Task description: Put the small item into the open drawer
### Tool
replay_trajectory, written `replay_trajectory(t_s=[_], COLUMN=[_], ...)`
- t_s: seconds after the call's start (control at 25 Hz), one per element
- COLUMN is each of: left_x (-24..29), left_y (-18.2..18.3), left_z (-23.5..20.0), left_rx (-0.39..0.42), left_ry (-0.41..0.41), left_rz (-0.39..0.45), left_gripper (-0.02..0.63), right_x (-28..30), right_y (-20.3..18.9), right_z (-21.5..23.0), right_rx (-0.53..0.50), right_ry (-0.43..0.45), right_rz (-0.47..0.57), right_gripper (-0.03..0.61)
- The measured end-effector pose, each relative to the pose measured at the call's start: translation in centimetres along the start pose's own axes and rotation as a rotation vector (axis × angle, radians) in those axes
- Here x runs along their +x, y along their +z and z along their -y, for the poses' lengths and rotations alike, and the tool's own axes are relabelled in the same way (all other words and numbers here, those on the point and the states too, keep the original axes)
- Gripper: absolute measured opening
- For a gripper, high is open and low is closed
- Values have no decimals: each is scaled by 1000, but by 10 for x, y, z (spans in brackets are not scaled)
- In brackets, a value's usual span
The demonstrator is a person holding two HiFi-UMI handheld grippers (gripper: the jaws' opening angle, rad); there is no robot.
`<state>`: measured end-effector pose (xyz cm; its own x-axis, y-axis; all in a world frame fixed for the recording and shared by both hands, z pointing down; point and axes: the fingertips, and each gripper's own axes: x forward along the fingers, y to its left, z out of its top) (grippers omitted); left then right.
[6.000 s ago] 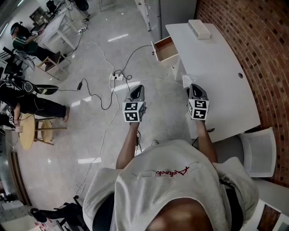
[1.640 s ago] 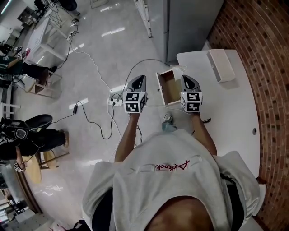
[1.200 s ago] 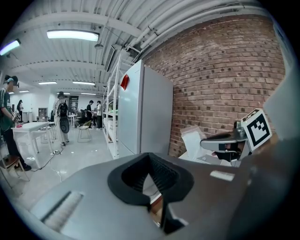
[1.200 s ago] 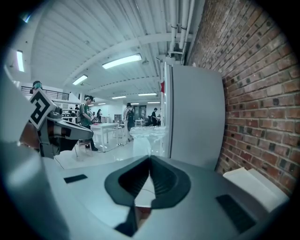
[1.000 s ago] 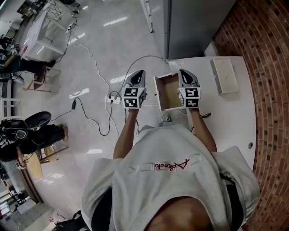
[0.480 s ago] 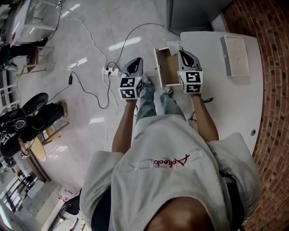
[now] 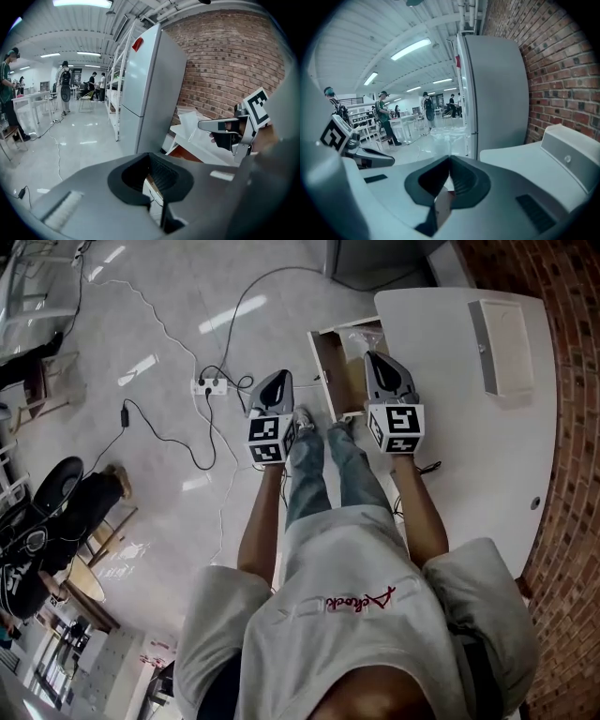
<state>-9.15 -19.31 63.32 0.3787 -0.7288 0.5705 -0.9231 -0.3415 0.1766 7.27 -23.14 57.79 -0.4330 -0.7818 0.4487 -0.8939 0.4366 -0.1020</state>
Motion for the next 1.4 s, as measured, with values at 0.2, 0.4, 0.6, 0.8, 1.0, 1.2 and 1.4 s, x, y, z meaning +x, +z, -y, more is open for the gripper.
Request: replay_trajectory(t_s=[0.2,0.4,0.6,0.8,1.0,1.2,1.4], left_x=[17,25,33,34,37,39,38], left_y=[-34,-70,-118,-160,-185,-202,-209], left_z=[-14,-25,-28,-23,-25,-22,-19], left_rx=[-27,-52,-94,-145,-206,-199,-195], left_ry=[-23,-40,-44,-39,-17,-33,-43], left_rz=[-13,-37,-68,-109,-141,-153,-159], left_gripper=[9,9,9,9,9,9,9], right_x=[18,24,23,17,14,22,49], right_y=[-45,-90,-142,-190,-220,-237,-232], right_z=[-2,-7,-17,-20,-20,-20,-14], right_rx=[-20,-8,38,36,22,7,-1], right_ry=[-6,-25,-41,-47,-53,-49,-50], right_rz=[-53,-114,-178,-252,-311,-335,-306], right_gripper=[14,14,14,14,14,14,14])
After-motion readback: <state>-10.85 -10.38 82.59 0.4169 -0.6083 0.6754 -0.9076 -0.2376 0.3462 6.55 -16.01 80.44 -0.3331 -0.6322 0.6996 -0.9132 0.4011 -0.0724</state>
